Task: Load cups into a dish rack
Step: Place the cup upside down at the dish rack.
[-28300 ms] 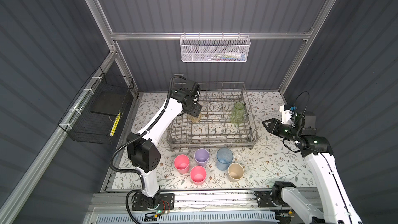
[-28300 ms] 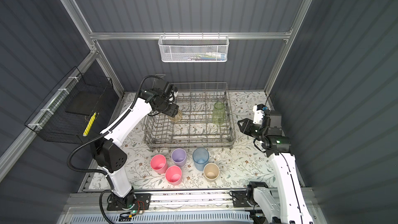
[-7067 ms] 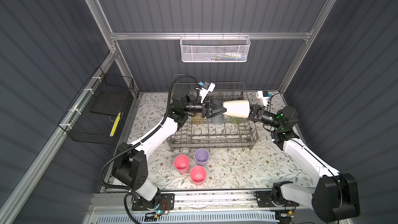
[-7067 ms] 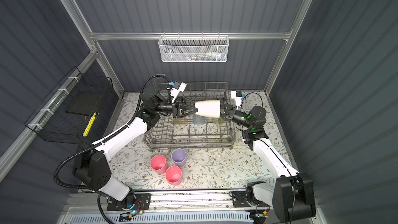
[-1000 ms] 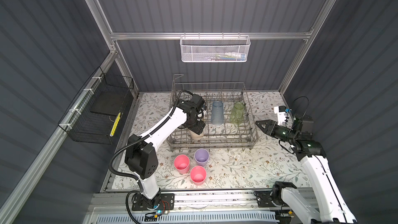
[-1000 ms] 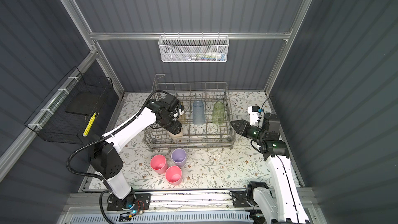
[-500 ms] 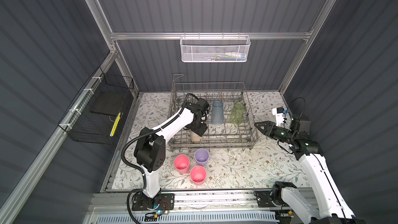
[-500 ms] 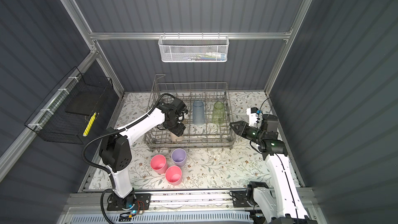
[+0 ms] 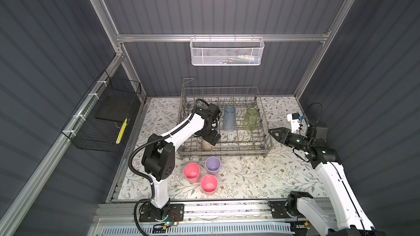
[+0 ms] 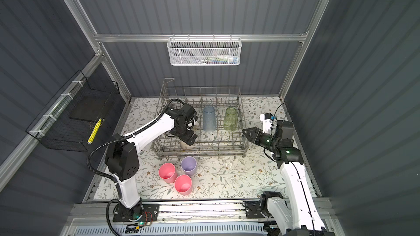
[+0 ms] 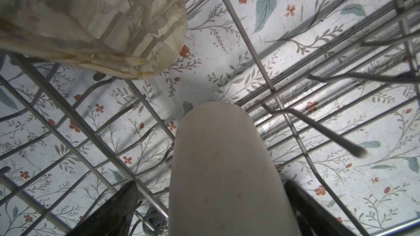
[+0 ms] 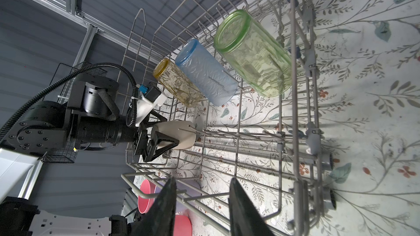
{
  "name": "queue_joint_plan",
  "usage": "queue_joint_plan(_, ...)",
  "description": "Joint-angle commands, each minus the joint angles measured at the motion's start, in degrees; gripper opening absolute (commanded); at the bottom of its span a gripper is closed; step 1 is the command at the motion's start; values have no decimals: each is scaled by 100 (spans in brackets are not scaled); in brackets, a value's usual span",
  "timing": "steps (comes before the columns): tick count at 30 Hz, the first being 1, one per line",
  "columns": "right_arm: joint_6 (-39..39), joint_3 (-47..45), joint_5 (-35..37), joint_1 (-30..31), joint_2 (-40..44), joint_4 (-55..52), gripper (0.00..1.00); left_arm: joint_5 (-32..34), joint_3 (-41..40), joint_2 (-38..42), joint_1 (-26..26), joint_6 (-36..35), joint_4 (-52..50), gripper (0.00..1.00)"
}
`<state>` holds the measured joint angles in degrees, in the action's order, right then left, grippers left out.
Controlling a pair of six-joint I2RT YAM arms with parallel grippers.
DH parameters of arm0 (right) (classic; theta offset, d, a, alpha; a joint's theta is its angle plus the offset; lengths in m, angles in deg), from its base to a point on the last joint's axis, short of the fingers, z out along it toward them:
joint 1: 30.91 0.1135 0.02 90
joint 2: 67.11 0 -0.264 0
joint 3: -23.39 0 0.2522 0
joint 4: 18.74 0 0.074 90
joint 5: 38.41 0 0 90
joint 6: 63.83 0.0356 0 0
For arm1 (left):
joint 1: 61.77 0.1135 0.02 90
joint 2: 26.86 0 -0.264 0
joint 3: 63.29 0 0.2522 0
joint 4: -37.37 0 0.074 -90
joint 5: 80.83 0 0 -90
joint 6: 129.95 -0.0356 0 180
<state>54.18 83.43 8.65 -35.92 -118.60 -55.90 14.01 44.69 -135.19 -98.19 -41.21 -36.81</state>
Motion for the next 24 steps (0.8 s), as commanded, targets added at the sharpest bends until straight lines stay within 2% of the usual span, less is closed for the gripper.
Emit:
queue_joint_plan(1, -54, 12, -75, -21, 15, 81, 40, -106, 276, 424, -36, 29, -87, 100)
queue_joint_plan(17, -119, 113, -193, 7, 284, 81, 41, 234, 635, 897, -39, 117, -106, 100)
queue_joint_plan(20, -388, 355, 239, 300, 562, -272, 41, 502, 657, 1201, -34, 209, 66, 100)
queue_joint_plan(24, -902, 899, 1432, 1380, 819, -914, 41, 907, 533, 1710, -35, 369, 492, 100)
